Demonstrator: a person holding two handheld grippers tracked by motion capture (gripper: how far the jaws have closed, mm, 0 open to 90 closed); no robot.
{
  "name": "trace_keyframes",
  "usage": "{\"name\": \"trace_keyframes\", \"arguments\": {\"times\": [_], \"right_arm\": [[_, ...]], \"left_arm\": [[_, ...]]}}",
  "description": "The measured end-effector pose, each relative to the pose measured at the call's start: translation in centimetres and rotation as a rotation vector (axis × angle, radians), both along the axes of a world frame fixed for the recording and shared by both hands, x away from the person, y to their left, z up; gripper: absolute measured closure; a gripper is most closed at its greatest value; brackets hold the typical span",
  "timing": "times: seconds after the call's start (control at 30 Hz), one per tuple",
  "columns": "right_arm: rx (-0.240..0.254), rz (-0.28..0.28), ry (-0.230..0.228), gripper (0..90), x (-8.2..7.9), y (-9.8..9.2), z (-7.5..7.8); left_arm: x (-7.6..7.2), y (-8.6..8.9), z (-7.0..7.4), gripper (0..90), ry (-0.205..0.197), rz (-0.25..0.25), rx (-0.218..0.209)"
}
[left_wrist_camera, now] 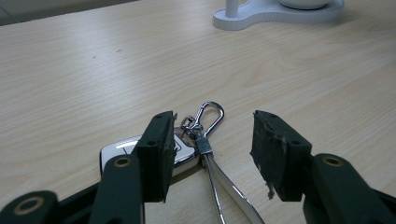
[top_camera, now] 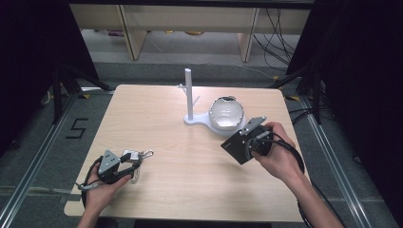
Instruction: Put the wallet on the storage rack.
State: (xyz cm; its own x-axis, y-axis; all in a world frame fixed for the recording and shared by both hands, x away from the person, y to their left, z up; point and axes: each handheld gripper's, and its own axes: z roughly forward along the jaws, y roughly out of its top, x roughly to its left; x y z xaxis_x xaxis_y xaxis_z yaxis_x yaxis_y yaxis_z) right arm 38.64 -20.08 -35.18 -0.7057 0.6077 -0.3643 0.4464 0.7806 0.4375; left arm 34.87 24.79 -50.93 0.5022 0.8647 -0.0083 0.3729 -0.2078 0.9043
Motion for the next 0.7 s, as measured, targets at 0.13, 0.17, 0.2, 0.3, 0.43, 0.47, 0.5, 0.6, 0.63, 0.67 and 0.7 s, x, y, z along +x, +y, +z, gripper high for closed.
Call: {"name": "trace_keyframes", "arguments": {"times": [0.13,0.17,0.2,0.3,0.43,0.47,0.5,0.6,0.63,0.67,0.7], "right_arm": [[-0.036,0.033,-0.021,83.9,0.4,-0.5,0.3],[-0.036,0.033,-0.021,83.9,0.4,-0.5,0.3],[-0.044,0.047,-0.027,83.9,0.5,-0.7,0.3],[-0.060,0.083,-0.027,83.8,0.9,-1.0,0.3],[-0.075,0.095,-0.024,83.8,1.5,-1.6,0.3],[-0.078,0.093,-0.028,83.8,1.6,-1.6,0.3],[-0.082,0.091,-0.035,83.8,1.6,-1.7,0.3],[-0.086,0.093,-0.042,83.8,1.7,-1.8,0.4],[-0.087,0.094,-0.044,83.8,1.8,-1.8,0.4],[-0.084,0.089,-0.047,83.8,1.8,-1.8,0.5],[-0.087,0.080,-0.059,83.8,1.8,-1.8,0.7]], "left_arm": [[0.0,0.1,0.0,48.8,-0.002,-0.001,-0.003],[0.0,0.1,0.0,48.8,-0.002,-0.001,-0.003],[0.0,0.1,0.0,48.8,-0.002,-0.003,-0.003],[-0.1,0.1,0.0,48.7,0.002,0.004,-0.003],[-0.1,0.1,-0.1,48.6,0.001,0.008,-0.014],[-0.1,0.1,-0.1,48.6,0.001,0.009,-0.014],[-0.1,0.1,-0.1,48.6,0.001,0.009,-0.014],[0.0,0.1,-0.1,48.6,0.000,0.009,-0.013],[0.0,0.1,-0.1,48.6,0.000,0.009,-0.013],[0.0,0.1,-0.1,48.5,-0.002,0.009,-0.015],[0.0,0.1,-0.1,48.5,-0.003,0.008,-0.017]]}}
